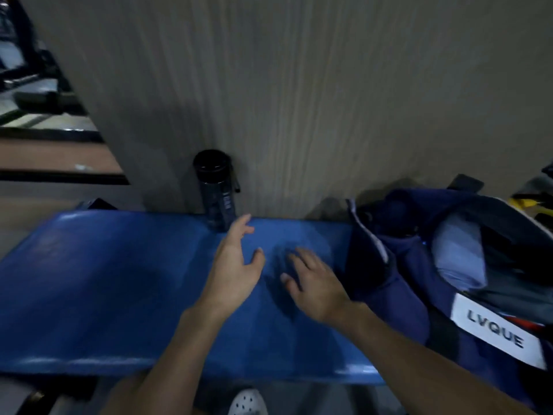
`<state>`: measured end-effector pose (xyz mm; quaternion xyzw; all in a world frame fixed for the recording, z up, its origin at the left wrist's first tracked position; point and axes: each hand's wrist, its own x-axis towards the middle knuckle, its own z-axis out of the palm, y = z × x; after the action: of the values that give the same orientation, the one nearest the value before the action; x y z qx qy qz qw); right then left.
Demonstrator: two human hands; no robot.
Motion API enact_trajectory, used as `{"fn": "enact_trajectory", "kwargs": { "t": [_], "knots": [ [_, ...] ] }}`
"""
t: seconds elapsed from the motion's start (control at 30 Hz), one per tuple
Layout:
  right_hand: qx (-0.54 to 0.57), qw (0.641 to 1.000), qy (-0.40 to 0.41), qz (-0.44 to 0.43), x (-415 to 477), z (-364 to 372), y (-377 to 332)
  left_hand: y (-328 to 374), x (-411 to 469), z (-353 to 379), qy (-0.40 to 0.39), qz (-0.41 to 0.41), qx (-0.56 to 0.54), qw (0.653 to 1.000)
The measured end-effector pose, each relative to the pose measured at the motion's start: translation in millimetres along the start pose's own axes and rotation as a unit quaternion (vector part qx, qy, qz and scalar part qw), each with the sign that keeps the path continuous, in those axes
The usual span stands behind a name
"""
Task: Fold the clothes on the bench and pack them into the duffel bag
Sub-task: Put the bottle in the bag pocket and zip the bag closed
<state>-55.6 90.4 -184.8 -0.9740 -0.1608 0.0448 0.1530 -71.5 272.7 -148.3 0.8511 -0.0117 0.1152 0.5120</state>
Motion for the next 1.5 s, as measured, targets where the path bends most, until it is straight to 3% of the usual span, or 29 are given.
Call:
{"fn": "enact_trajectory", "kwargs": {
  "t": [0.1,0.37,0.67,0.93,1.07,1.13,1.2,1.3,1.37,1.5],
  "knots": [
    [-0.053,0.997,-0.043,0.047,20.8,22.5,-1.8,-11.5,15.1,-18.3,0.076,-0.028,-0.021,0.996],
    [-0.12,0.99,-0.033,0.064,29.0,52.7,1.7,-16.8,66.4,-24.1,0.204,0.02,-0.006,0.979],
    [-0.12,0.991,-0.017,0.056,32.8,56.7,-1.9,-24.8,110.0,-27.3,0.22,0.012,0.006,0.976],
    [-0.101,0.991,-0.063,0.064,36.9,56.7,1.1,-17.5,97.7,-32.5,0.216,0.044,-0.045,0.974],
    [0.007,0.994,-0.101,0.048,46.3,39.5,6.4,24.3,73.4,-27.4,0.213,0.03,-0.121,0.969],
    [0.129,0.988,-0.068,0.043,36.2,18.6,7.8,47.9,59.7,-22.9,0.222,0.029,-0.167,0.96],
    [0.197,0.98,0.017,0.012,10.7,-7.0,9.9,64.5,46.2,-17.4,0.238,0.019,-0.222,0.945],
    [0.115,0.971,0.206,-0.023,-33.1,-46.5,22.8,74.1,33.5,-3.6,0.251,-0.011,-0.304,0.919],
    [0.016,0.957,0.289,0.01,-48.7,-66.5,34.7,77.8,25.9,8.9,0.244,-0.03,-0.333,0.91],
    [-0.052,0.957,0.247,0.144,-53.8,-80.3,47.2,84.4,10.3,27.5,0.241,-0.03,-0.338,0.909]
  ]
}}
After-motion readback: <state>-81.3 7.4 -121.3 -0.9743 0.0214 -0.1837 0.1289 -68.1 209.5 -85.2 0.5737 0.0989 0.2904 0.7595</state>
